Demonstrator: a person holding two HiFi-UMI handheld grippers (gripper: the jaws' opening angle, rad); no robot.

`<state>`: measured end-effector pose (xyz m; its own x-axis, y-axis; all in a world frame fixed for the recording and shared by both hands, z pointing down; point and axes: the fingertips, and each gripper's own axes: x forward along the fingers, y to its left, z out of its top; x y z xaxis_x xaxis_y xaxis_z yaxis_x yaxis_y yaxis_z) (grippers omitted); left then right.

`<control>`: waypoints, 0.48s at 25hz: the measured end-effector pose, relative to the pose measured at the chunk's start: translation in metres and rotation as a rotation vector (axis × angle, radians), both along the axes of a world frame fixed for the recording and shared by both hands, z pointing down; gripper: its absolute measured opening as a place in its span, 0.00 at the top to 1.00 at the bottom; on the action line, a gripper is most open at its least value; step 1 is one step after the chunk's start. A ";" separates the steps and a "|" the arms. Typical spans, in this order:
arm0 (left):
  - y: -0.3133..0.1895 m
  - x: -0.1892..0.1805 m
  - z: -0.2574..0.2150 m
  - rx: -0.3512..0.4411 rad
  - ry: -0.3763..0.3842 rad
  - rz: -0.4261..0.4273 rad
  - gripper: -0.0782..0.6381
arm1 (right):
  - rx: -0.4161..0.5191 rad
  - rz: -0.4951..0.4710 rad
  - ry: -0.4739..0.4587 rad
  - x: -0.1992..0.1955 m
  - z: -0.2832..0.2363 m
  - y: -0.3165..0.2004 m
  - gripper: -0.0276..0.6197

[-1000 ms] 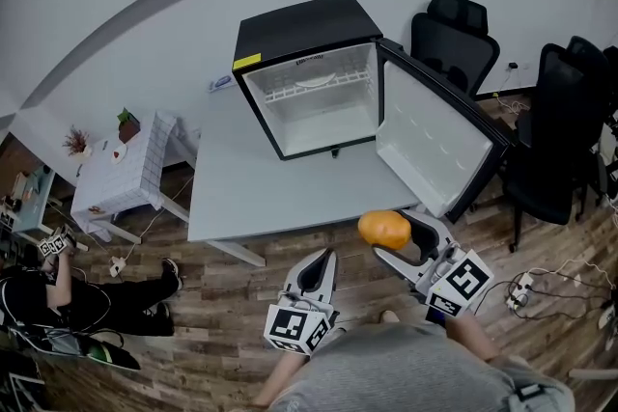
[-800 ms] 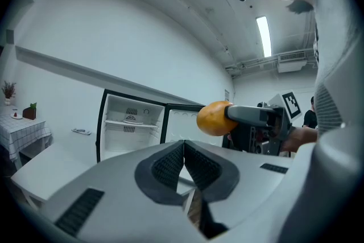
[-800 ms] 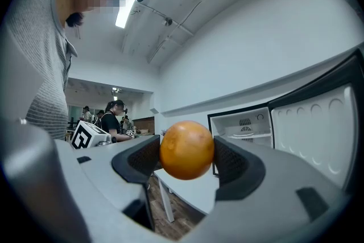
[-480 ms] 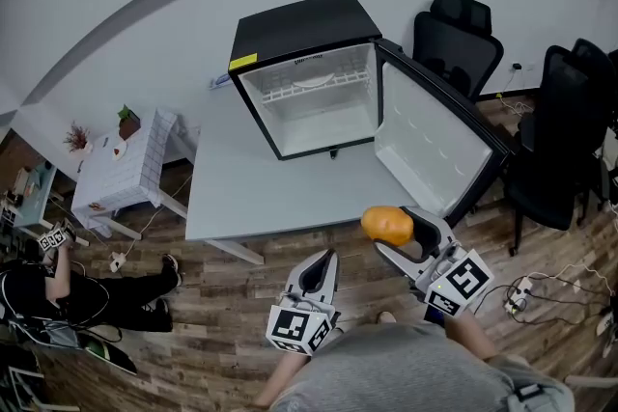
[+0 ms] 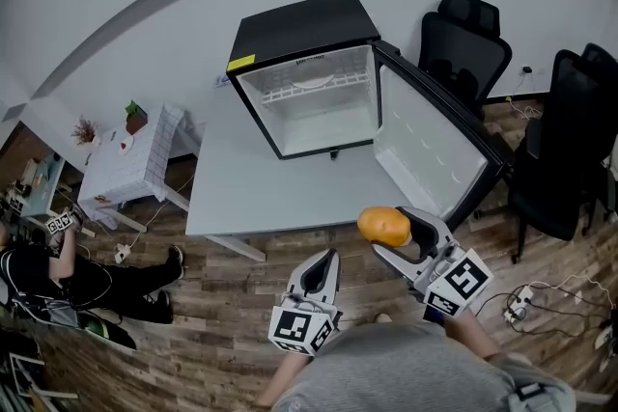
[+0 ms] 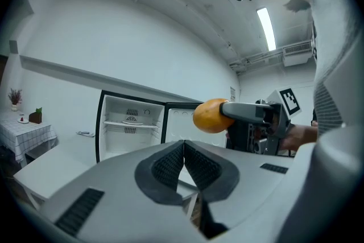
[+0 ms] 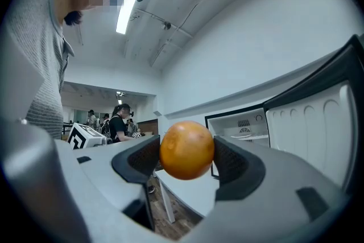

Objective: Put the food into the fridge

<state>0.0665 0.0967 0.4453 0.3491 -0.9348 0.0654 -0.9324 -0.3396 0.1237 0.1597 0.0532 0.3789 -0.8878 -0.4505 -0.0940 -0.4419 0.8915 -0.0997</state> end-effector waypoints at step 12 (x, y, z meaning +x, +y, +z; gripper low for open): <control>-0.003 0.001 0.010 -0.013 0.013 -0.063 0.88 | 0.003 -0.048 0.008 -0.002 0.003 -0.013 0.52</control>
<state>0.0673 0.0934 0.4552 0.2907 -0.9540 0.0731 -0.9501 -0.2787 0.1401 0.1575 0.0398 0.3823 -0.9092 -0.4070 -0.0881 -0.3992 0.9120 -0.0941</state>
